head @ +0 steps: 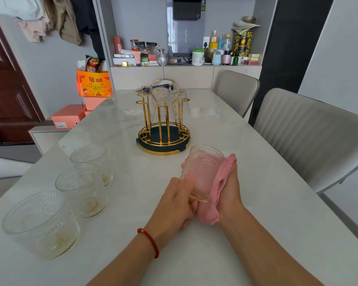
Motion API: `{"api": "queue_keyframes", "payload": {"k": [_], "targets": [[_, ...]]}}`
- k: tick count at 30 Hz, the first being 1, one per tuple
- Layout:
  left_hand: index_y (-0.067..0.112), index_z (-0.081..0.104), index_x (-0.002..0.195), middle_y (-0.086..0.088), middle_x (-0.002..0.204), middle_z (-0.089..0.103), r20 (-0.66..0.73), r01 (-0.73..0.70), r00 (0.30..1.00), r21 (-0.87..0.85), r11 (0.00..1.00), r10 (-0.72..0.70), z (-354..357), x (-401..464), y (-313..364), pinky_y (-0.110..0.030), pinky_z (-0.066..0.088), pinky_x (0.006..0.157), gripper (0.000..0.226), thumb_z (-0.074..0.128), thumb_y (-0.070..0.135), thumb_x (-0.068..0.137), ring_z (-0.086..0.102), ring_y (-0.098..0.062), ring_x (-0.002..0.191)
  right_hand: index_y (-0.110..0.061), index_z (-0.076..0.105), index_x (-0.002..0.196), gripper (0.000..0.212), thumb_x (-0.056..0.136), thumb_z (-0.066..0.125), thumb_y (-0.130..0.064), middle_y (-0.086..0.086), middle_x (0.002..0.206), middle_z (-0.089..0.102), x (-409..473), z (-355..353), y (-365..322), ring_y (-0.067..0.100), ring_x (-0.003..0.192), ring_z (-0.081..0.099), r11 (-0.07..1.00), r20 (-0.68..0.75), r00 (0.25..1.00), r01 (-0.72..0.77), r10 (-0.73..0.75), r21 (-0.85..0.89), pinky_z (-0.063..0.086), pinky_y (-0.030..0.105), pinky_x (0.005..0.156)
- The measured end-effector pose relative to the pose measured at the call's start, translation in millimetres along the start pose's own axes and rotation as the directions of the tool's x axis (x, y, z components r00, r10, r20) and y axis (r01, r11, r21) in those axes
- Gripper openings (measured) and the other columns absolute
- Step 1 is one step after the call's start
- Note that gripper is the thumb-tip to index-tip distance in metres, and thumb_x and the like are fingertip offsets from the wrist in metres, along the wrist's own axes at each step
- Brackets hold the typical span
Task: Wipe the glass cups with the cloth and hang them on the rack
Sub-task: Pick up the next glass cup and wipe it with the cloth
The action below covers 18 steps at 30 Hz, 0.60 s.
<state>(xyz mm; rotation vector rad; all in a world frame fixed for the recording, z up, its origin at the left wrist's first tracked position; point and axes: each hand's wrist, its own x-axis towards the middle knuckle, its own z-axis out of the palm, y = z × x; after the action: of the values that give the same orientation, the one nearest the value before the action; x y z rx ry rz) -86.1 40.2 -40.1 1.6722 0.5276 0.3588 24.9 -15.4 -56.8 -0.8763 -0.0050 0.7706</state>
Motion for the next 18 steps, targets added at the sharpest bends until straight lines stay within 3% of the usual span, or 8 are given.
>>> {"api": "queue_keyframes", "payload": {"k": [2, 4, 7, 9, 12, 15, 18], "targets": [[0.01, 0.047, 0.069, -0.002, 0.053, 0.035, 0.097, 0.129, 0.988, -0.12, 0.984, -0.118, -2, 1, 5, -0.02, 0.023, 0.042, 0.076, 0.027, 0.08, 0.09, 0.027, -0.013, 0.043, -0.015, 0.053, 0.145, 0.128, 0.044, 0.07, -0.092, 0.021, 0.143, 0.057, 8, -2, -1, 0.045, 0.129, 0.056, 1.0, 0.013, 1.0, 0.009, -0.009, 0.024, 0.037, 0.066, 0.112], [0.009, 0.046, 0.074, -0.001, 0.053, 0.036, 0.082, 0.168, 0.984, -0.147, 0.975, -0.157, 2, 2, 6, -0.019, 0.021, 0.043, 0.073, 0.023, 0.074, 0.098, 0.027, -0.013, 0.042, -0.018, 0.058, 0.14, 0.107, 0.063, 0.058, -0.092, 0.02, 0.137, 0.062, -1, 7, -9, 0.044, 0.122, 0.061, 0.998, -0.044, 0.998, 0.043, -0.041, 0.042, 0.047, 0.064, 0.103], [0.013, 0.045, 0.105, 0.007, 0.053, 0.046, -0.059, 0.035, 0.997, -0.111, 0.993, -0.042, 9, 3, -2, -0.022, 0.029, 0.042, 0.056, 0.032, 0.067, 0.099, 0.036, -0.01, 0.042, -0.021, 0.068, 0.116, 0.072, 0.09, 0.035, -0.079, 0.011, 0.102, 0.079, -5, 7, -16, 0.037, 0.098, 0.071, 0.99, -0.086, 0.991, 0.107, -0.1, 0.093, 0.06, 0.045, 0.071], [0.025, 0.046, 0.109, 0.008, 0.062, 0.054, -0.076, -0.053, 0.996, -0.01, 0.999, 0.052, 11, 4, -9, -0.026, 0.037, 0.044, 0.06, 0.041, 0.078, 0.084, 0.044, -0.008, 0.047, -0.021, 0.069, 0.104, 0.066, 0.095, 0.031, -0.074, 0.006, 0.083, 0.08, -9, 7, -16, 0.034, 0.091, 0.07, 0.984, -0.085, 0.985, 0.159, -0.152, 0.075, 0.058, 0.043, 0.072], [0.024, 0.048, 0.094, 0.009, 0.07, 0.051, -0.092, -0.123, 0.987, 0.128, 0.984, 0.135, 6, 3, -12, -0.025, 0.041, 0.052, 0.067, 0.046, 0.089, 0.075, 0.043, -0.005, 0.054, -0.019, 0.07, 0.113, 0.072, 0.09, 0.036, -0.079, 0.013, 0.106, 0.078, -11, 6, -15, 0.039, 0.102, 0.069, 0.979, -0.079, 0.979, 0.194, -0.189, 0.056, 0.055, 0.054, 0.092], [0.014, 0.044, 0.091, 0.002, 0.07, 0.045, 0.046, -0.133, 0.99, 0.021, 0.991, 0.132, 0, 0, -13, -0.03, 0.034, 0.049, 0.071, 0.046, 0.085, 0.081, 0.035, -0.012, 0.053, -0.016, 0.067, 0.125, 0.081, 0.085, 0.042, -0.083, 0.018, 0.118, 0.073, -8, 1, -16, 0.04, 0.106, 0.069, 0.986, -0.013, 0.987, 0.159, -0.159, 0.051, 0.057, 0.052, 0.087], [0.01, 0.043, 0.085, -0.007, 0.068, 0.037, 0.234, -0.099, 0.966, -0.07, 0.993, 0.112, -8, -4, -6, -0.026, 0.022, 0.045, 0.066, 0.034, 0.075, 0.092, 0.026, -0.012, 0.049, -0.008, 0.063, 0.133, 0.088, 0.087, 0.043, -0.08, 0.026, 0.128, 0.066, -8, 3, -22, 0.042, 0.115, 0.065, 0.995, 0.084, 0.992, 0.092, -0.094, 0.024, 0.052, 0.056, 0.099]]}}
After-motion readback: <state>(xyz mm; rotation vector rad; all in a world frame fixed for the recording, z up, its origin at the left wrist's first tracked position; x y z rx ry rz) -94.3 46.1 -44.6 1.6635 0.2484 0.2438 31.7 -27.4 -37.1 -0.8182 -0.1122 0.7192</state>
